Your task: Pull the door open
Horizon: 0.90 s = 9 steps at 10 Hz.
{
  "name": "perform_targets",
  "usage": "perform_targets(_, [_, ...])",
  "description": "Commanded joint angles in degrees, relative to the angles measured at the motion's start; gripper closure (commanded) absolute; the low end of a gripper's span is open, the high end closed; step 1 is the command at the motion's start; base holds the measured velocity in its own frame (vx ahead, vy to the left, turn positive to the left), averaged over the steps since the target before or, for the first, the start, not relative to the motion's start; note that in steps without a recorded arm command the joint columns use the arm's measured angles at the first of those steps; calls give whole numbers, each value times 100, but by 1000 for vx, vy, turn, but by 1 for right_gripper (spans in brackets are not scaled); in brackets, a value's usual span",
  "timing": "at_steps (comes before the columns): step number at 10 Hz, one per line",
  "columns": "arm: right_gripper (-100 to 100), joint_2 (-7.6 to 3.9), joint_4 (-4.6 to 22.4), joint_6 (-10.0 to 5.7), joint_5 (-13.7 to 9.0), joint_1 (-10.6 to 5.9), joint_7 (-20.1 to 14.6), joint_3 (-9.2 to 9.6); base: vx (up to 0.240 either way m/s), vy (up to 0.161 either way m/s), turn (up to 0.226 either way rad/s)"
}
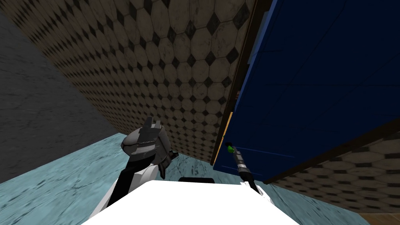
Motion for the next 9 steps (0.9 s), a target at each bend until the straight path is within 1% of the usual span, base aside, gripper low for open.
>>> perform_targets(1, [100,52,16,-46,-101,-63,-286,118,-39,-19,61])
perform_targets(2, [100,52,16,-46,-101,-63,-306,118,-36,-15,62])
perform_targets(3, [100,48,11,-25,-213,-71,-538,169,-36,-21,77])
perform_targets(4, [100,44,6,-4,-325,-79,-676,221,-60,-27,128])
perform_targets(5, [100,44,6,-4,-325,-79,-782,221,-51,-21,45])
perform_targets(6, [100,40,0,17,-437,-87,-965,272,-44,-21,60])
perform_targets(7, [100,40,0,17,-437,-87,-1020,272,-36,-18,32])
perform_targets(8, [100,36,-5,38,-549,-95,-1222,323,-44,-17,61])
perform_targets(9, [100,36,-5,38,-549,-95,-1258,323,-39,-18,32])
